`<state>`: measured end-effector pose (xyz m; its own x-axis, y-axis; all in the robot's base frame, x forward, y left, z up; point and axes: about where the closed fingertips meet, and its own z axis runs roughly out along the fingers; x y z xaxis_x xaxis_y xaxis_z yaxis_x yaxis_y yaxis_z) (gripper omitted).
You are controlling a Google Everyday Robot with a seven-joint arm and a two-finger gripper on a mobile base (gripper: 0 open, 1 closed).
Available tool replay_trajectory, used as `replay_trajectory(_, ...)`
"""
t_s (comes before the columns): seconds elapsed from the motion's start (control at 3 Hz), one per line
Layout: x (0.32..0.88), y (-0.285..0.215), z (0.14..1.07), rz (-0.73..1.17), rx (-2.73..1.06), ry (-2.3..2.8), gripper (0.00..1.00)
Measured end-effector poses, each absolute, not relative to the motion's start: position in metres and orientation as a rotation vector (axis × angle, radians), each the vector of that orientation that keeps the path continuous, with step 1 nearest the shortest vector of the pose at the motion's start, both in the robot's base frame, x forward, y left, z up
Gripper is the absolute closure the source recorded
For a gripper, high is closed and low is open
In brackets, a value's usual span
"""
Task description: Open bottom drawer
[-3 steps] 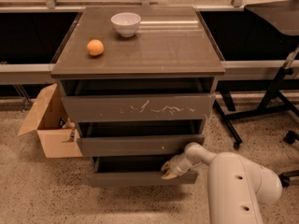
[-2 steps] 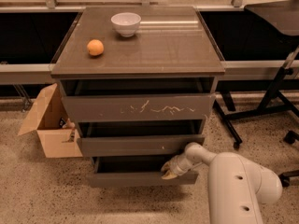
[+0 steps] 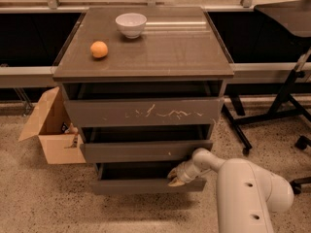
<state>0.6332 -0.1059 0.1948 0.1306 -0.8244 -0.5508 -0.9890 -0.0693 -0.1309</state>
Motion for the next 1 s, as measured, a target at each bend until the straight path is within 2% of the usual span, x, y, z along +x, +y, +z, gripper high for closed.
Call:
replay_trajectory(0.33, 0.633, -0.106, 0.195, 0.462, -1.943, 1.741, 0.0)
replay_trajectory(0.67, 0.633, -0.106, 0.195, 0.462, -1.943, 1.741, 0.0)
replay_trajectory(1.0, 0.617, -0.101, 0.194, 0.553, -1.93, 1.721, 0.0)
